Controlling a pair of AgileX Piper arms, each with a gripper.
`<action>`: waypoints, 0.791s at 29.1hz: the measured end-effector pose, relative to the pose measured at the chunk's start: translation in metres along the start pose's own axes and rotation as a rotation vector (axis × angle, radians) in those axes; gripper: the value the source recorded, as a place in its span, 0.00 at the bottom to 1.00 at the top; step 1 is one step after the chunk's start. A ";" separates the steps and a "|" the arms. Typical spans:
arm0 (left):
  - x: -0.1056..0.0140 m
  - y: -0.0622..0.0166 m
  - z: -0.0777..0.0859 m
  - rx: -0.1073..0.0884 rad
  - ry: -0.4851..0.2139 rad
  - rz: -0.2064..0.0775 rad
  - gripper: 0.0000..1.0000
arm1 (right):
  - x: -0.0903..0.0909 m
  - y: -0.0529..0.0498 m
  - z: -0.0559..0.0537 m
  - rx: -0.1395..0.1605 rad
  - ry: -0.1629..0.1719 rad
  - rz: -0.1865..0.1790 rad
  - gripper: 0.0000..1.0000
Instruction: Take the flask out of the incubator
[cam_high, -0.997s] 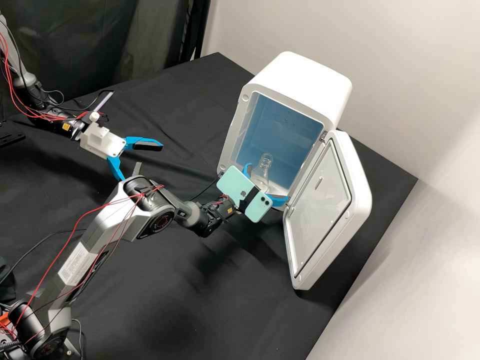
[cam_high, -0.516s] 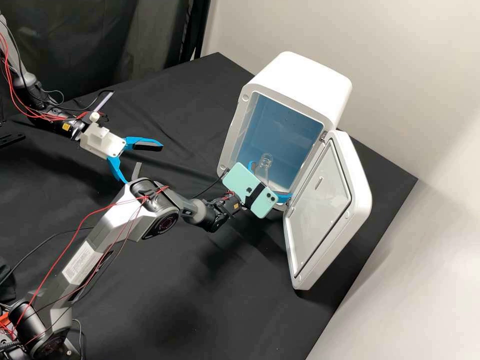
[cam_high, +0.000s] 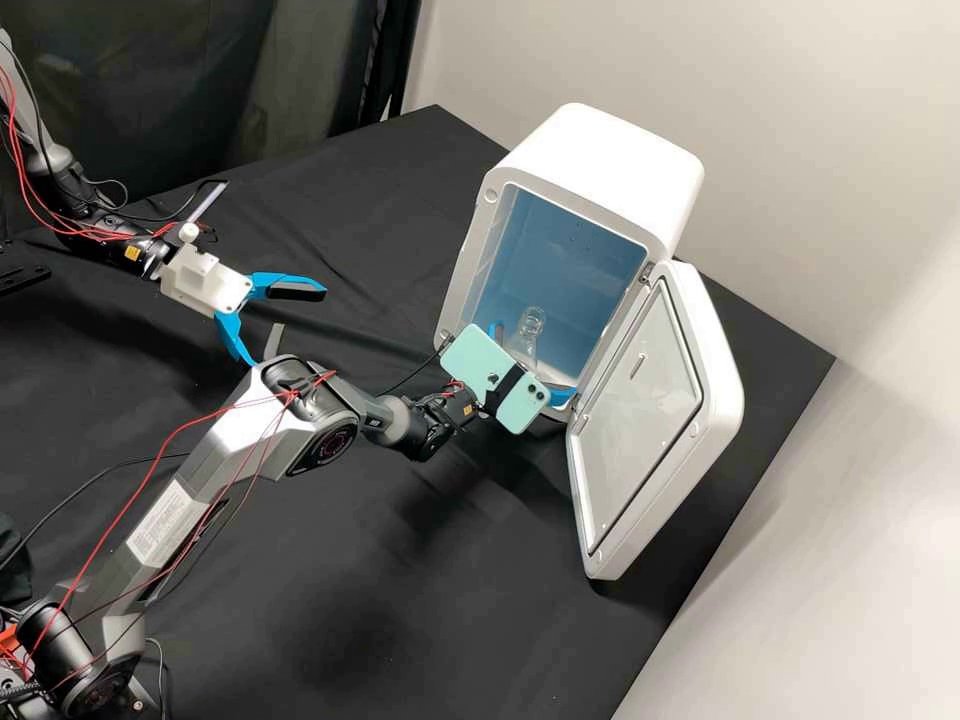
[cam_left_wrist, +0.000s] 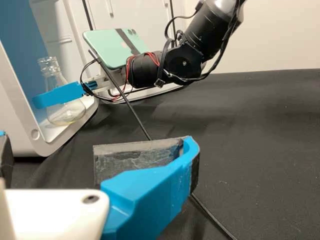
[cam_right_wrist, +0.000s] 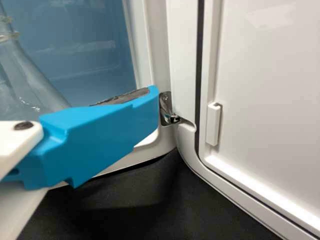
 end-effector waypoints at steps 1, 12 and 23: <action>0.000 -0.0002 0.000 0.000 0.000 -0.002 1.00 | 0.000 0.000 0.000 0.003 0.000 0.000 1.00; 0.000 -0.0002 0.000 0.000 0.000 -0.002 1.00 | 0.002 0.002 -0.002 0.006 -0.006 -0.003 1.00; 0.000 -0.0002 0.000 0.000 0.000 -0.002 1.00 | 0.004 0.003 -0.003 0.005 -0.015 -0.011 1.00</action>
